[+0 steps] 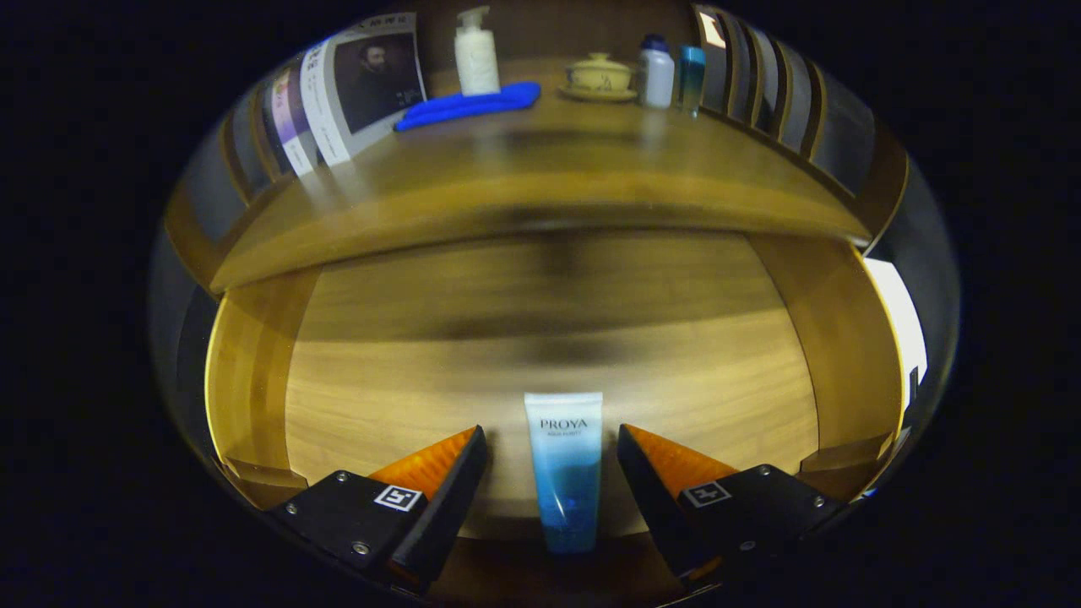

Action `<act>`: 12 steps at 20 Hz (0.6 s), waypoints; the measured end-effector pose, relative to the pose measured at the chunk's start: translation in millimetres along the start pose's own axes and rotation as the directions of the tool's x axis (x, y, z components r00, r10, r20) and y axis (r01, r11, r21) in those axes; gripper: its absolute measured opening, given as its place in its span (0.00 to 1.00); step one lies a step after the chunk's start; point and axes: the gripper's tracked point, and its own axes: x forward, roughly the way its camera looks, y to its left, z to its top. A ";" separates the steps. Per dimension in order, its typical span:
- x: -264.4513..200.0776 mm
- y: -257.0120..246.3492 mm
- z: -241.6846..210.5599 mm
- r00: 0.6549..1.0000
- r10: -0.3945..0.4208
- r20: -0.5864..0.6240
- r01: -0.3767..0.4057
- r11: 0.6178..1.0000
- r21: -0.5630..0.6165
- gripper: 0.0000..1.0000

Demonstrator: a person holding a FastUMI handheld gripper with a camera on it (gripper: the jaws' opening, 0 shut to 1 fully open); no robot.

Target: Pull open the drawer, take out the items inside it, and place them on the countertop above the cabinet.

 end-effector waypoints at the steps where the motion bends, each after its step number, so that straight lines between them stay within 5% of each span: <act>1: 0.6 -1.5 -0.1 1.000 -0.010 -0.008 0.010 1.000 0.016 0.95; 6: 5.9 4.4 -10.7 0.995 -0.022 -0.101 0.023 1.000 0.002 0.86; 12: 11.8 2.4 -6.7 0.996 -0.039 -0.079 0.041 0.999 0.019 0.80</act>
